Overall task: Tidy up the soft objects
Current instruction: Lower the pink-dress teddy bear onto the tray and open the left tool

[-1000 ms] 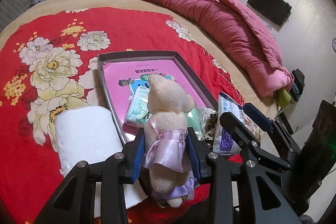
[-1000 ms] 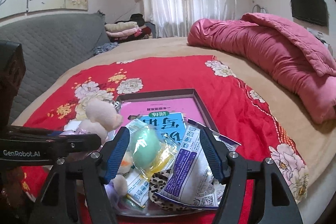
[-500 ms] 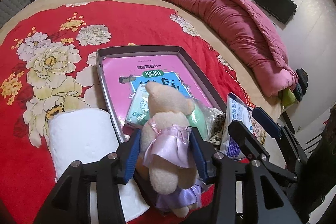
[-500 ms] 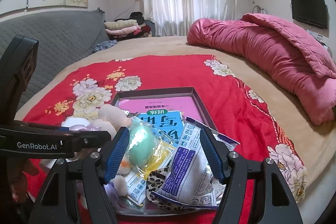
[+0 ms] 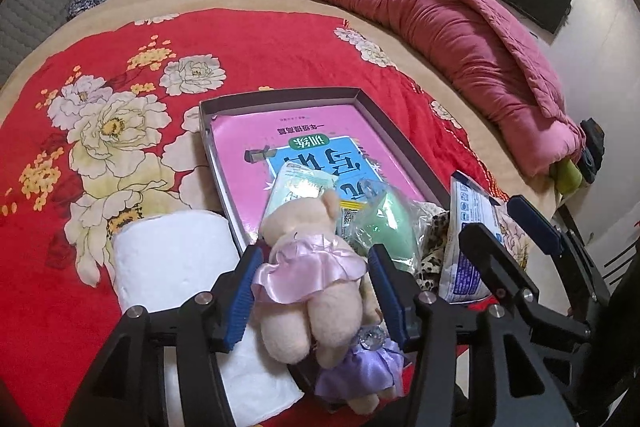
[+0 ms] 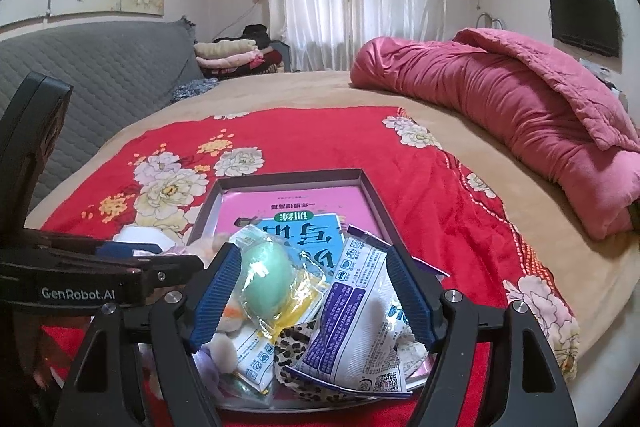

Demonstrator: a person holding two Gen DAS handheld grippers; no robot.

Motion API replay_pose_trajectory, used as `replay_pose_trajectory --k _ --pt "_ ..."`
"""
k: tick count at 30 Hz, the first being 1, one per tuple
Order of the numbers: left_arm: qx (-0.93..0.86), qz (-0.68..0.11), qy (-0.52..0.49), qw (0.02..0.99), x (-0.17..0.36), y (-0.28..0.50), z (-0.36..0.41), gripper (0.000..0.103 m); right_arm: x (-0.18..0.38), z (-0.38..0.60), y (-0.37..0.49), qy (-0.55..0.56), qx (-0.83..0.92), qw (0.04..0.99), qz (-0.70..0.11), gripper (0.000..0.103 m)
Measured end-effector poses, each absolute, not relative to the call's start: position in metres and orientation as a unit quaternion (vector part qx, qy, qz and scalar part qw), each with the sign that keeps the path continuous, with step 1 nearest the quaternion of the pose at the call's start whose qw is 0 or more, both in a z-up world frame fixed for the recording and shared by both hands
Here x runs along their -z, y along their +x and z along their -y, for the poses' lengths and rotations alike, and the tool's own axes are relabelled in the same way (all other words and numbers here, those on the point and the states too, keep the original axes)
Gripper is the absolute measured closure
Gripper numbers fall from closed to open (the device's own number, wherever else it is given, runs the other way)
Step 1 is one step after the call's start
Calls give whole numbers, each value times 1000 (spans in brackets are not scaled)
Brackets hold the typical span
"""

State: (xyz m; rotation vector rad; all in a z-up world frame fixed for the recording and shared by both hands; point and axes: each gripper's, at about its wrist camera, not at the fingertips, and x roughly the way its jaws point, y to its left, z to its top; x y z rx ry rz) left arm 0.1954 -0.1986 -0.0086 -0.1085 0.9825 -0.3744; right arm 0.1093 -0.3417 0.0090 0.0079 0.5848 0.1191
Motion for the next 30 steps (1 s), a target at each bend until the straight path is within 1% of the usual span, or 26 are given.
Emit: replay_pose_trajectory --k 6,8,10,19,30 --pt "178 -464 -47 866 6 192 197 48 -10 340 108 1 -53 956 -289 26" --pt "176 -462 -47 868 5 190 196 41 -11 341 108 1 -48 956 -289 26" --pt "172 -458 -46 871 3 188 194 39 -12 342 107 3 -43 956 -290 26" --pt "142 -438 -66 885 -6 179 173 39 -14 338 105 -7 -27 956 -293 26" --pt "120 -433 -58 892 -10 161 163 39 -18 332 99 -8 1 954 -300 26"
